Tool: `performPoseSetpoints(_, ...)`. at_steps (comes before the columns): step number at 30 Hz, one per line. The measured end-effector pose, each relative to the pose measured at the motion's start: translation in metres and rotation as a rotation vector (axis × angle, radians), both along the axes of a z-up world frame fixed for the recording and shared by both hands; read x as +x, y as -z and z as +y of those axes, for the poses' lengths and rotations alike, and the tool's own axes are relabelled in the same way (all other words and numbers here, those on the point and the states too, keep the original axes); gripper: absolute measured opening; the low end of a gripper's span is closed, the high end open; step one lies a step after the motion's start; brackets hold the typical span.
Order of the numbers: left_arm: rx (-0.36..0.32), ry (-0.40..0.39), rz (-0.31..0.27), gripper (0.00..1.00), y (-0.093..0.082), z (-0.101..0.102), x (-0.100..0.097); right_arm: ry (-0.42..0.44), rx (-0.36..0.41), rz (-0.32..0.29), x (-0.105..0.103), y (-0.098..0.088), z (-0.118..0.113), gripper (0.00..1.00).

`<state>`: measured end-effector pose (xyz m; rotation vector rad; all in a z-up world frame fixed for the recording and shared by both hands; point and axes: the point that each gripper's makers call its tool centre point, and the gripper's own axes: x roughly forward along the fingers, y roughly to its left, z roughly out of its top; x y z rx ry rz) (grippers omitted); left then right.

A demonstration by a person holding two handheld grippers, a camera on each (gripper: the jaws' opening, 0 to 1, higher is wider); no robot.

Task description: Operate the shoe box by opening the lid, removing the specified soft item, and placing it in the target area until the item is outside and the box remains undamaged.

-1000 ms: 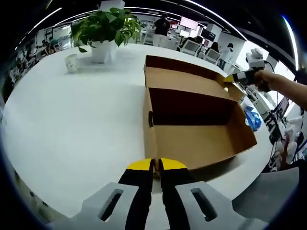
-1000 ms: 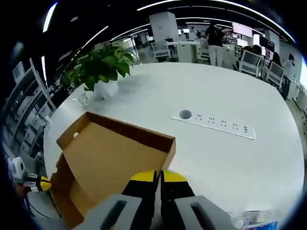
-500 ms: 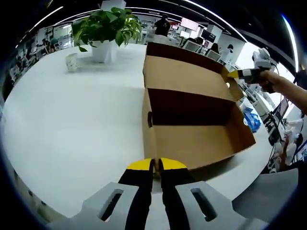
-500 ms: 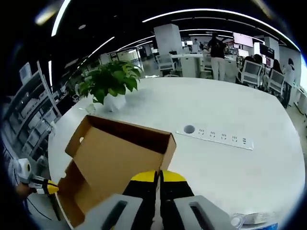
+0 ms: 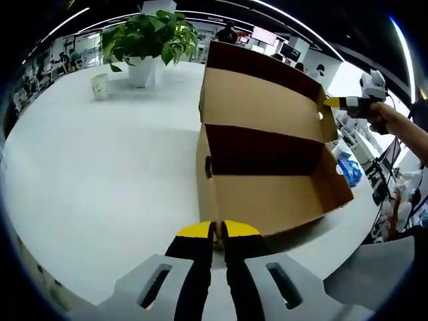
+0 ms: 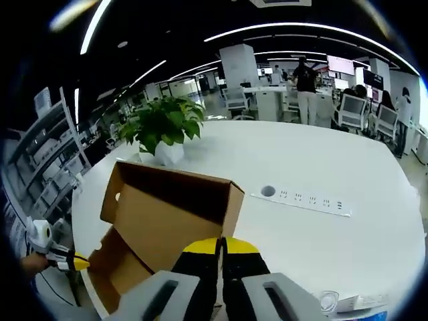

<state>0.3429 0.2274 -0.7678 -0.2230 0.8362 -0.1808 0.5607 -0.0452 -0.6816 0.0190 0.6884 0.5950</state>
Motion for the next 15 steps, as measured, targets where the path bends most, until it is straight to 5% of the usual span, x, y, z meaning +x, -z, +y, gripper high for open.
performPoseSetpoints(15,-0.001,0.020,-0.004,0.03,0.000,0.000,0.001,0.000,0.016,-0.043,-0.025,-0.012,-0.001,0.00)
